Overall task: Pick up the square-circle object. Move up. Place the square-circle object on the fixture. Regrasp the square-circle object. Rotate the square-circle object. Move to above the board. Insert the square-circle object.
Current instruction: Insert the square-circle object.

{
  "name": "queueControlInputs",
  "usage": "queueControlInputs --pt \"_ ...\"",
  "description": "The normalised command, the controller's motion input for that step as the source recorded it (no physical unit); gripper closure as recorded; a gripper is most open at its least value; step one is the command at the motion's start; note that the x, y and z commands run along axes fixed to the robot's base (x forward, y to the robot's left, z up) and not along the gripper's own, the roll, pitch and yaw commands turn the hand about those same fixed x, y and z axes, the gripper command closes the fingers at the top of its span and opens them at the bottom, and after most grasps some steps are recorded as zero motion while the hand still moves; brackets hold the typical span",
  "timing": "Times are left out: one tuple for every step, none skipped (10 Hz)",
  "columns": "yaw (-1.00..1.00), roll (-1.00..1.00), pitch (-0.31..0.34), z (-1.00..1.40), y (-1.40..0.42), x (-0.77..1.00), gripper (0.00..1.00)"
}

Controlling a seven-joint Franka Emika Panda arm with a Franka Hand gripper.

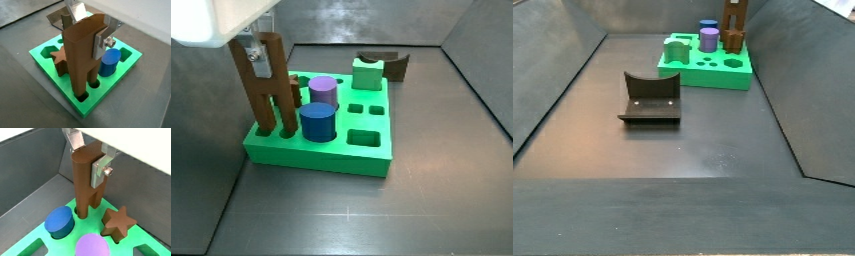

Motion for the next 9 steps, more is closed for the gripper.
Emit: queueControlInputs --pt "-0.07 -0.10 -0.113 -0.07 0.00 0.00 1.00" --pt "-0.09 -0.10 -0.177 -0.02 0.00 0.00 1.00" --pt "-0.11 -0.08 -0.184 0.00 -0.03 -0.11 1.00" --pt "-0.13 -0.04 -0.163 0.00 -0.13 -0.23 1.00" --pt "-0.13 0.00 -0.107 0.00 -0.13 -0.25 1.00" --pt "0.00 0.00 -0.024 -0.05 -0.05 -0.26 1.00" --pt "0.00 0.02 0.000 -0.14 0.00 -0.09 1.00" --pt "0.09 0.03 0.021 -0.20 0.05 -0.05 1.00" --pt "0.17 0.05 0.019 -0.20 0.04 -0.10 1.00"
